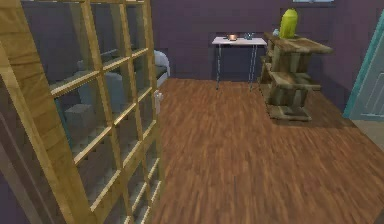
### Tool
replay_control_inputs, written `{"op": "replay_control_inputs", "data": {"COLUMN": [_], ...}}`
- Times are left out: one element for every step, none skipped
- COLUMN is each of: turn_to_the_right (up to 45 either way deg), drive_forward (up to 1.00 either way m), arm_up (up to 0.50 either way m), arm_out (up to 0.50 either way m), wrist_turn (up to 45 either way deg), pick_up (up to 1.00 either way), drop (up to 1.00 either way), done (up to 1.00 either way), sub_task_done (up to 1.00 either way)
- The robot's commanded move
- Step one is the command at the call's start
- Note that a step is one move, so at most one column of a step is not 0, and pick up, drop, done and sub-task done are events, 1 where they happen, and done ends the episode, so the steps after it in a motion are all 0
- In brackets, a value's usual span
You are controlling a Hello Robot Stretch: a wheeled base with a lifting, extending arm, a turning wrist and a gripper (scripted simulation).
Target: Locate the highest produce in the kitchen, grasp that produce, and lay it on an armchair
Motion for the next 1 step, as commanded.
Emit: {"op": "replay_control_inputs", "data": {"turn_to_the_right": [3.0], "drive_forward": [0.00], "arm_up": [0.00], "arm_out": [0.00], "wrist_turn": [0.0], "pick_up": [0.00], "drop": [0.00], "done": [0.00], "sub_task_done": [0.00]}}
